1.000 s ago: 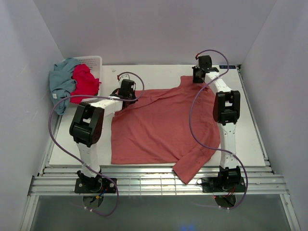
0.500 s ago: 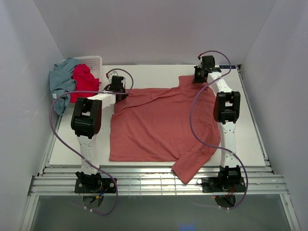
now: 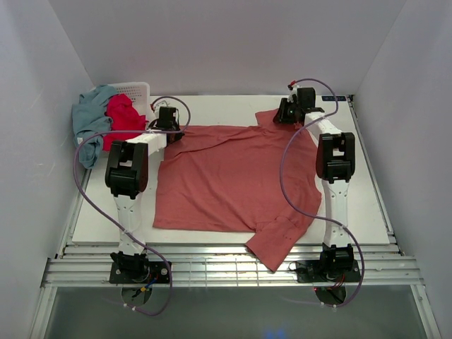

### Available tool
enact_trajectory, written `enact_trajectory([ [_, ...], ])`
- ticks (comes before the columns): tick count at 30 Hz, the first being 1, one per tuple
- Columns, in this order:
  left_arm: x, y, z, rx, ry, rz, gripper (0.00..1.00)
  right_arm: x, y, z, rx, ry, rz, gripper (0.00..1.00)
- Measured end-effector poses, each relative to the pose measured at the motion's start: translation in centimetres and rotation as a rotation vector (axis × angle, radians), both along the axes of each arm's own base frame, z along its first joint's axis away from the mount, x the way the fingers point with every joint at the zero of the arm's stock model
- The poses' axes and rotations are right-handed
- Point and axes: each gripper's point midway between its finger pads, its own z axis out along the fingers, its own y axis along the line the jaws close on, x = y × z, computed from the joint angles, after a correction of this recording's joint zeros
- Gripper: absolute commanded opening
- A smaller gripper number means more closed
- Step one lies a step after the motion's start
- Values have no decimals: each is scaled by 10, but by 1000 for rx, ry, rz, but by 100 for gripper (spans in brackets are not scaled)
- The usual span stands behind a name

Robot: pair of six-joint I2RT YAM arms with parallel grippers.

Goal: Fold and stack the t-shirts
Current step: Flatten the tshirt out

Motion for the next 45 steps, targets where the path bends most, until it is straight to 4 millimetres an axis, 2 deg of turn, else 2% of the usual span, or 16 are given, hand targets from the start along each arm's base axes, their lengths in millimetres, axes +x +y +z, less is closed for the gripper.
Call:
enact_trajectory([
  [3, 0, 0, 2, -1, -1, -3, 1, -21, -2, 13, -4, -12, 9, 56],
  [5, -2, 0, 6, 3, 4, -7, 16, -30, -6, 36, -26, -41, 8, 62],
  [7, -1, 0, 15, 2, 2, -12, 36, -28, -11, 76, -53, -115, 0, 65],
  [8, 1, 0, 23, -1, -8, -17, 58, -28, -14, 101, -68, -161, -6, 67],
  [9, 3, -1, 31, -7, -22, -19, 67, -28, -16, 120, -78, -192, -13, 67],
  [12, 5, -4, 67, -24, -74, -32, 77, -32, -29, 183, -129, -306, -55, 67],
  [14, 4, -4, 87, -28, -104, -33, 78, -33, -37, 201, -158, -333, -84, 67],
  [16, 1, -2, 105, -24, -126, -30, 77, -33, -44, 199, -188, -315, -115, 66],
  [18, -2, 2, 115, -6, -137, -23, 76, -32, -51, 175, -222, -251, -142, 62],
  [21, -6, 11, 113, 42, -101, 2, 76, -37, -60, 111, -273, -97, -157, 61],
  [24, -9, 21, 100, 95, -55, 25, 76, -60, -69, 43, -326, 63, -161, 61],
  [27, -4, 26, 80, 136, -11, 28, 76, -82, -77, 8, -368, 175, -170, 60],
  [31, 10, 29, 49, 163, 35, 23, 76, -75, -83, 15, -386, 161, -213, 60],
  [36, 5, 32, 27, 141, 111, 30, 75, -53, -85, 51, -355, 81, -287, 65],
  [40, 5, 38, 38, 79, 125, 52, 76, -45, -81, 82, -313, 34, -302, 84],
  [45, 18, 45, 79, 57, 74, 42, 77, -30, -68, 125, -172, -27, -295, 82],
])
